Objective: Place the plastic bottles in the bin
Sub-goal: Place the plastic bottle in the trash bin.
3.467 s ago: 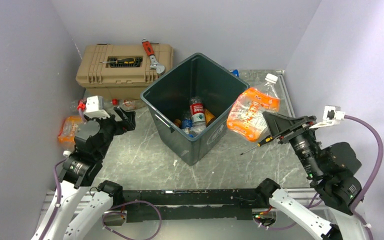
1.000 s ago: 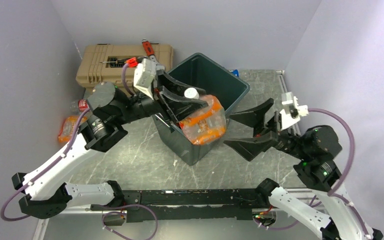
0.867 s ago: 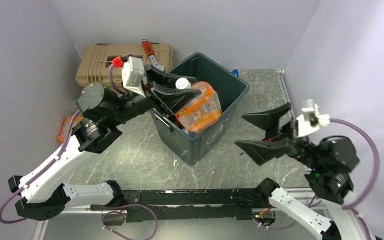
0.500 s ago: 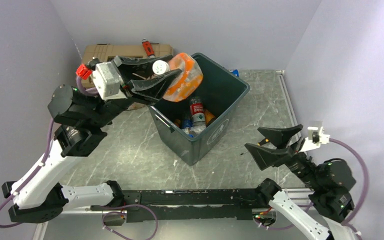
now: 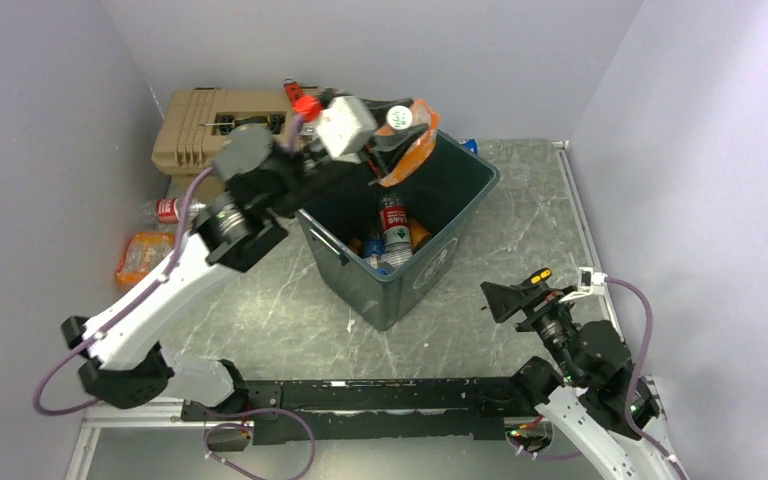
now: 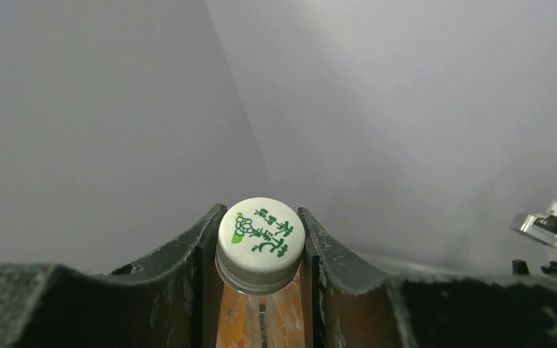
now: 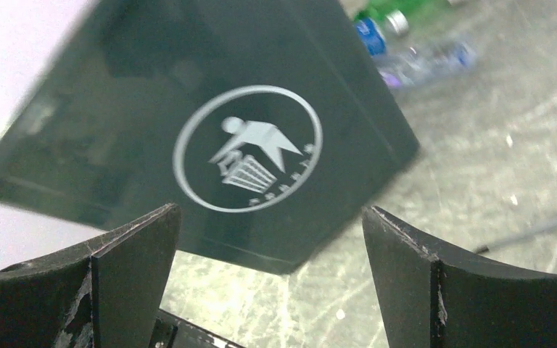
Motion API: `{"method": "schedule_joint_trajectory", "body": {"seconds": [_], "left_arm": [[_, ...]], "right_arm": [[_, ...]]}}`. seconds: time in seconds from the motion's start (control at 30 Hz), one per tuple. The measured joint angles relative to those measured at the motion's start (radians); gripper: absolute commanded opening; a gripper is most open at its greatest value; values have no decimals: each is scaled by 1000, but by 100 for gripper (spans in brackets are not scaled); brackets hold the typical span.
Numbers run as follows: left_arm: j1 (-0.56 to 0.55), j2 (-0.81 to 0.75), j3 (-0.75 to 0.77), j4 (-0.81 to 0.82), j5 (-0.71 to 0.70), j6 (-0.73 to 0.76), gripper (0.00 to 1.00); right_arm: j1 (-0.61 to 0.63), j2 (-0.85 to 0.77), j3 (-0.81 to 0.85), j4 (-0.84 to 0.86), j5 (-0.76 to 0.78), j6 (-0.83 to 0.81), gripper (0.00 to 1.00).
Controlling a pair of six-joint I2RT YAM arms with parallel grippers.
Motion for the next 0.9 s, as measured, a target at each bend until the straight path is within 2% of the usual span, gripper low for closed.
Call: {"method": "schedule_joint_trajectory", "body": {"seconds": [0.1,0.23,0.47,0.73,0.9], "left_arm": [[18,89,26,-45,-15,-12,0],[95,184,54,-124,-7,-74,0],[263,324,183,-284,79,-239,0],[278,341,36,-298,217,-435,0],[277,405,9,-279,325,-547,0]], "right_arm": [[0,0,-42,-59,56,86,100],[0,0,-78,-98,130,192,100],[0,0,-104,-124,190,250,100],[0,0,-109,-119,201,253,100],[0,0,-109,-119,200,252,100]]}}
